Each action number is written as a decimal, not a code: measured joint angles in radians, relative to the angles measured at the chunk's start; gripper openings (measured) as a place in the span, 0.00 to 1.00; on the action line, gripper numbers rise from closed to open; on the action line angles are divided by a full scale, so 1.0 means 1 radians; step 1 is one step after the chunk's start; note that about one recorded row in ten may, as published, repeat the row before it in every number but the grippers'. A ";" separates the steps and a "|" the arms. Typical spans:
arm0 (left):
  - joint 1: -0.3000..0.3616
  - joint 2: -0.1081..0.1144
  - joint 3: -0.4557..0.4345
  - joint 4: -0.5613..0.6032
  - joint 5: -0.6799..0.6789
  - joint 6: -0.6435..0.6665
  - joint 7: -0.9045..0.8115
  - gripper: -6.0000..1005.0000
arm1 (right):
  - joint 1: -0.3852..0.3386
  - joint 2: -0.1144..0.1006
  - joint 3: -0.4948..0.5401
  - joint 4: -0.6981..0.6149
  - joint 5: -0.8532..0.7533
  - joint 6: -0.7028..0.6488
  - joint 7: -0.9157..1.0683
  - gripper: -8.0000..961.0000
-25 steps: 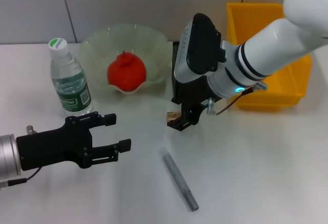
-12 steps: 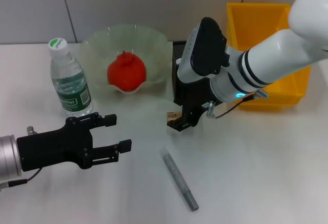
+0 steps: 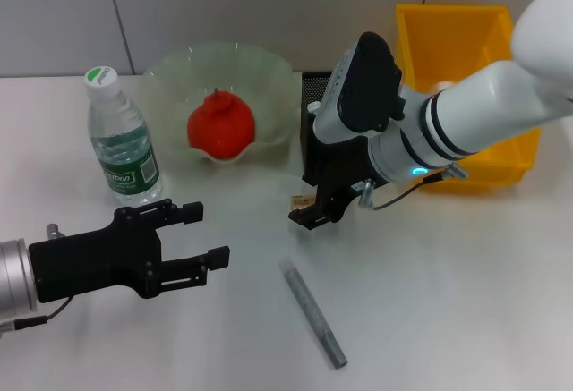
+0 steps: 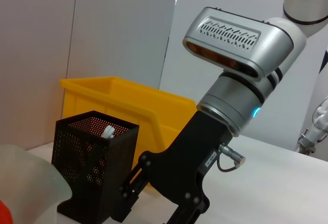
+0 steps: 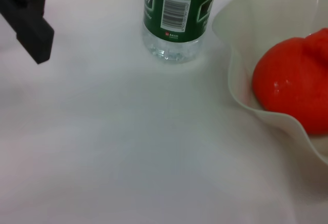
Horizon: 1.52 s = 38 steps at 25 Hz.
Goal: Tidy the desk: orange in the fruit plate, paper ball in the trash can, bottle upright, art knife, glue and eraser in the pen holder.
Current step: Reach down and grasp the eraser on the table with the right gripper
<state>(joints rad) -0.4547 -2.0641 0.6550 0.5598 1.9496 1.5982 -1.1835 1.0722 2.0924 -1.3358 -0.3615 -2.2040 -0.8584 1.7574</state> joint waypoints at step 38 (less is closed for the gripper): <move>0.002 0.000 0.000 0.000 -0.009 0.007 -0.005 0.79 | -0.032 0.000 -0.001 0.066 0.170 0.066 -0.058 0.55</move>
<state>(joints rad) -0.4525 -2.0638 0.6550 0.5599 1.9410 1.6049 -1.1888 1.0404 2.0924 -1.3365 -0.2958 -2.0344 -0.7919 1.6991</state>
